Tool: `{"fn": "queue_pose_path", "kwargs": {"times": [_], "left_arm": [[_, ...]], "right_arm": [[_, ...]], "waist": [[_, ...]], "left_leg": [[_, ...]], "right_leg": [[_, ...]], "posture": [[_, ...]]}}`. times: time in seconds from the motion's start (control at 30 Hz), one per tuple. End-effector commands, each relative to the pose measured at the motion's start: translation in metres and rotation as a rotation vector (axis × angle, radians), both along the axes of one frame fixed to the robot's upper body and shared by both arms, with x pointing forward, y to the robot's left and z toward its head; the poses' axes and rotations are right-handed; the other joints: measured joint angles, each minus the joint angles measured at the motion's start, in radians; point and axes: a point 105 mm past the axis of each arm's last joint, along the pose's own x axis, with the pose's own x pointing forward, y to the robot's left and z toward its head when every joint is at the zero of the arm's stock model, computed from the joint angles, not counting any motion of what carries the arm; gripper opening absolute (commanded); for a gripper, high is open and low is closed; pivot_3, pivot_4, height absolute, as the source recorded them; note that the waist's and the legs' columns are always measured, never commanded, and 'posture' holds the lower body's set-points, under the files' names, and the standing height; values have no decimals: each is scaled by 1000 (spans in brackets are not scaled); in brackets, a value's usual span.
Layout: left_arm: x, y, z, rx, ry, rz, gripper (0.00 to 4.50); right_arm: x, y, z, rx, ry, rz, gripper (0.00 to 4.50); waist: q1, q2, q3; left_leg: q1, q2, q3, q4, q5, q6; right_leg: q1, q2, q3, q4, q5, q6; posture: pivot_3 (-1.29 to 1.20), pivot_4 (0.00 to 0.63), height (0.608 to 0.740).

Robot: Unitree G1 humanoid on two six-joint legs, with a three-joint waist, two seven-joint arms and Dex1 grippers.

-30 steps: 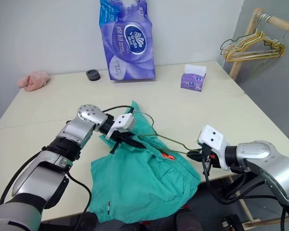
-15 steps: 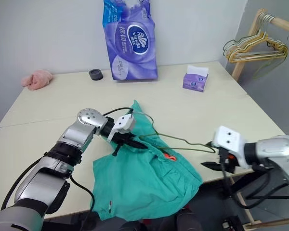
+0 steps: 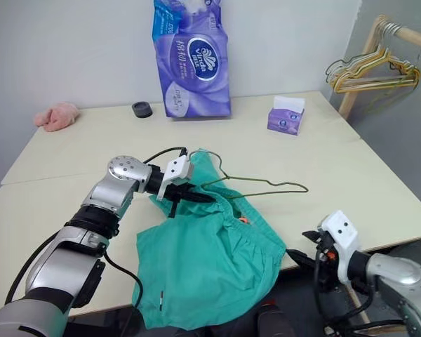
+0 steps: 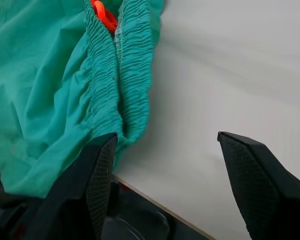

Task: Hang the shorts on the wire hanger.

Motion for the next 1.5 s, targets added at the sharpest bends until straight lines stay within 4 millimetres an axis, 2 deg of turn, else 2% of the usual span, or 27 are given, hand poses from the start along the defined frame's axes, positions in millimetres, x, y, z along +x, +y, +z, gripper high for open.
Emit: {"fn": "queue_pose_path", "kwargs": {"times": [0.03, 0.33, 0.47, 0.57, 0.73, 0.83, 0.97, 1.1, 1.3, 1.5], "left_arm": [[3, -3, 18, -28, -52, -15, 0], [-1, -1, 15, -12, -30, -32, 0], [-2, -1, 14, -9, -28, -31, 0], [-2, 1, 14, -4, -27, -29, 0], [-2, 8, 15, 1, -30, -10, 0], [-2, 12, 18, -2, -25, -3, 0], [-9, 19, 26, -8, 0, -16, 0], [-18, 22, 32, -16, 42, -35, 0], [-23, 24, 28, 21, 50, -35, 0], [-19, 29, 17, 85, 6, -20, 0]], "right_arm": [[2, 7, 2, 58, 11, -14, 3415], [-11, 26, -20, 174, 195, 2, 3415], [-4, 33, -21, 213, 195, -23, 3415], [4, 33, -20, 216, 169, -55, 2845], [9, 20, -18, 104, 128, -55, 1122], [19, 4, -9, 57, 77, -89, 56], [37, -35, 10, -57, -13, -145, 23], [47, -55, 26, -116, -73, -148, 23], [60, -66, 51, -186, -153, -118, 23], [52, -51, 57, -190, -167, -29, 23]], "waist": [[1, 0, 0], [1, 0, 0], [2, 0, 0], [2, 0, 0], [2, 0, 0], [2, 0, 0], [1, 0, 0], [2, 0, 0], [2, 0, 0], [4, 0, 0]], "left_leg": [[0, 0, 0, 0, 0, 0], [0, 0, 0, 1, 0, 0], [0, 0, -1, 1, 0, 1], [0, 0, -1, 1, 0, 1], [0, 0, -1, 1, 0, 1], [0, 0, -1, 1, 0, 1], [0, 0, 0, 1, 0, 1], [0, 0, 0, 1, -1, 1], [0, 0, 0, 1, -1, 1], [0, 0, 0, 1, -1, 1]], "right_leg": [[0, 0, 0, 0, 0, 0], [0, 0, 0, 0, 0, 0], [0, 0, -1, 1, 0, 0], [0, 0, -1, 1, 0, 0], [0, 0, -1, 1, 0, 0], [0, 0, -1, 1, 0, 0], [0, 0, 0, 1, 0, 0], [0, 1, -1, 1, 0, 0], [0, 1, 0, 1, 0, 0], [0, 1, 0, 0, 0, 0]], "posture": [[-222, 84, 740], [-217, 81, 740], [-214, 82, 740], [-208, 84, 740], [-206, 82, 740], [-206, 82, 740], [-207, 79, 740], [-205, 76, 740], [-203, 72, 740], [-204, 71, 740]]}}
